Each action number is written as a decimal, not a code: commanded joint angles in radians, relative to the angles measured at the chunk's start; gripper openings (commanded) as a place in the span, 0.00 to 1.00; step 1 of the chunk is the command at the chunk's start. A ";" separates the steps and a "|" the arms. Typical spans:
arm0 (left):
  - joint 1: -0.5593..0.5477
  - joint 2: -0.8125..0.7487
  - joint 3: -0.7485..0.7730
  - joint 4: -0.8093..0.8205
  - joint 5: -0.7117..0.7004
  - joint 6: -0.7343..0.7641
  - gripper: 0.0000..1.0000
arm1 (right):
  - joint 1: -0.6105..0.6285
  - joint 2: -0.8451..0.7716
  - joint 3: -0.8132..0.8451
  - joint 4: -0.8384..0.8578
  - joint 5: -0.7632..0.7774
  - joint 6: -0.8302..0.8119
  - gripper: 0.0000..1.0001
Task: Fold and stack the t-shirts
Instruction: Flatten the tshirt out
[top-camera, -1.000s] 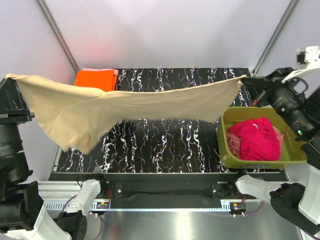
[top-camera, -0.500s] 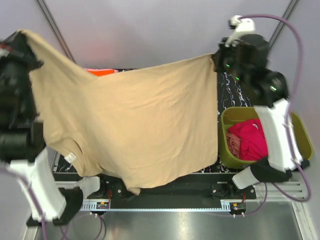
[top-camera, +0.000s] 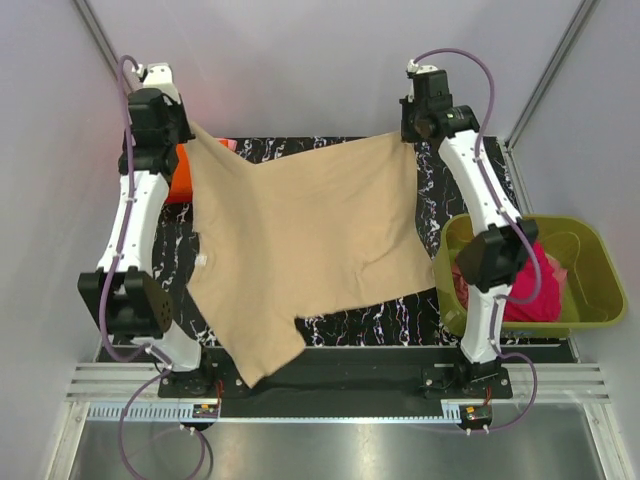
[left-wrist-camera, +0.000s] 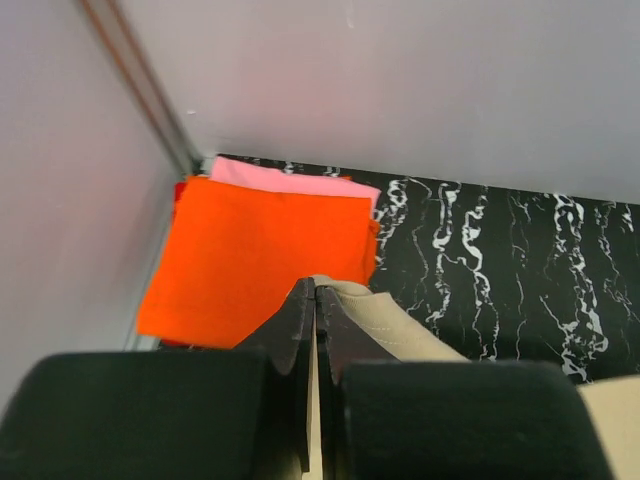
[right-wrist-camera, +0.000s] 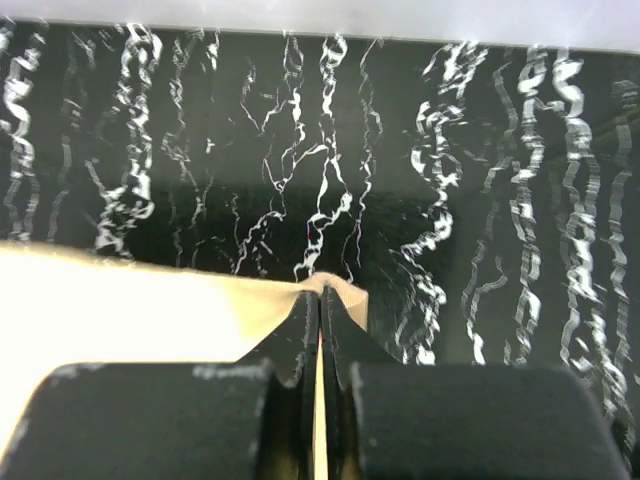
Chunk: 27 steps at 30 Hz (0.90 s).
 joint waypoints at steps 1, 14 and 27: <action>0.000 0.058 0.023 0.230 0.097 0.005 0.00 | -0.032 0.121 0.098 0.068 -0.092 -0.042 0.00; 0.000 0.177 -0.029 0.238 0.201 -0.010 0.00 | -0.076 0.380 0.316 0.073 -0.126 -0.085 0.00; -0.002 -0.168 -0.080 0.128 0.022 -0.060 0.00 | -0.046 0.061 0.158 0.055 -0.218 0.016 0.00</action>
